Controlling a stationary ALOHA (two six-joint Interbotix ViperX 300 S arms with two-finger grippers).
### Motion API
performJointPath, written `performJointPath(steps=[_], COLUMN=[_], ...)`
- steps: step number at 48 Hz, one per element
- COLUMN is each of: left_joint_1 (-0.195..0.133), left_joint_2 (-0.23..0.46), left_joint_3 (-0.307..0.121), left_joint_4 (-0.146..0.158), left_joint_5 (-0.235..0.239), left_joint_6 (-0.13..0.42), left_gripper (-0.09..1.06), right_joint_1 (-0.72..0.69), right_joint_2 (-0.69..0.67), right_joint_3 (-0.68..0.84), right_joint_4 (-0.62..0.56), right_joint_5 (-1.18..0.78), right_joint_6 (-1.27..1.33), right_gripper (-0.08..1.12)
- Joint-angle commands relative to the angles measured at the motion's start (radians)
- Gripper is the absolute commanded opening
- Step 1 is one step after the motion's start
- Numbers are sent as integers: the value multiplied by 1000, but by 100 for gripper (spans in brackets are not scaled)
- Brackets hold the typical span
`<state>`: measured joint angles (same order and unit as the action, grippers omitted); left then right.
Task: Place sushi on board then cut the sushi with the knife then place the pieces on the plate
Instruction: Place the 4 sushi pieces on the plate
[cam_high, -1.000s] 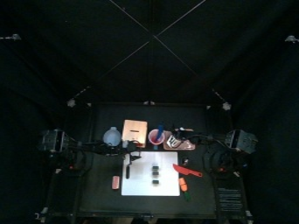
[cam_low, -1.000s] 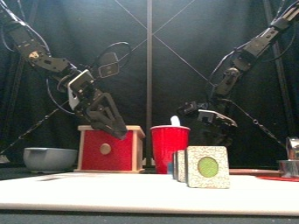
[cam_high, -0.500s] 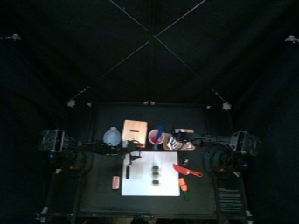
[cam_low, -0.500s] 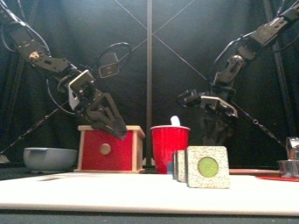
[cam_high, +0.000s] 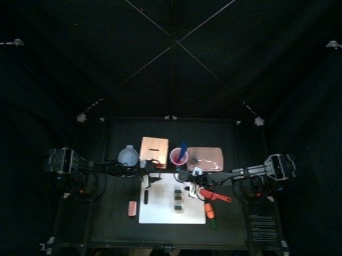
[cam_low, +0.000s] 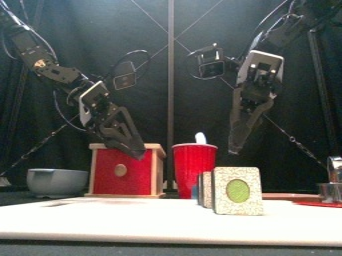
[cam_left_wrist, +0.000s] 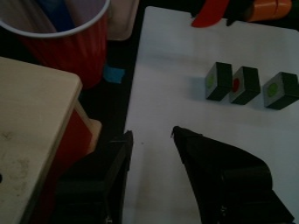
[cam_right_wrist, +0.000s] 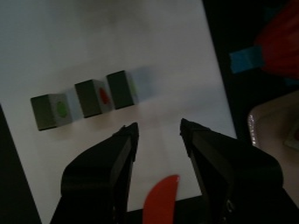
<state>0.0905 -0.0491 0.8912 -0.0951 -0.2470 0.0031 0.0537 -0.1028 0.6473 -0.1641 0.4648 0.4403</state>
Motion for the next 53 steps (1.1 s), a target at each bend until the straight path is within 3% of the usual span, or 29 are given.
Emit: performJointPath(steps=[1, 53], left_joint_1=[3, 5], left_joint_2=[-5, -5], left_joint_3=[-12, -6], left_joint_4=[-2, -2], left_joint_5=[-5, -5], left_joint_6=[0, 0], left_gripper=[80, 80], right_joint_1=[12, 41], right_joint_2=[5, 224], right_joint_3=[-38, -114], right_joint_4=[-6, -6], right_joint_5=[-37, -132], right_joint_6=[0, 3], right_gripper=[80, 77])
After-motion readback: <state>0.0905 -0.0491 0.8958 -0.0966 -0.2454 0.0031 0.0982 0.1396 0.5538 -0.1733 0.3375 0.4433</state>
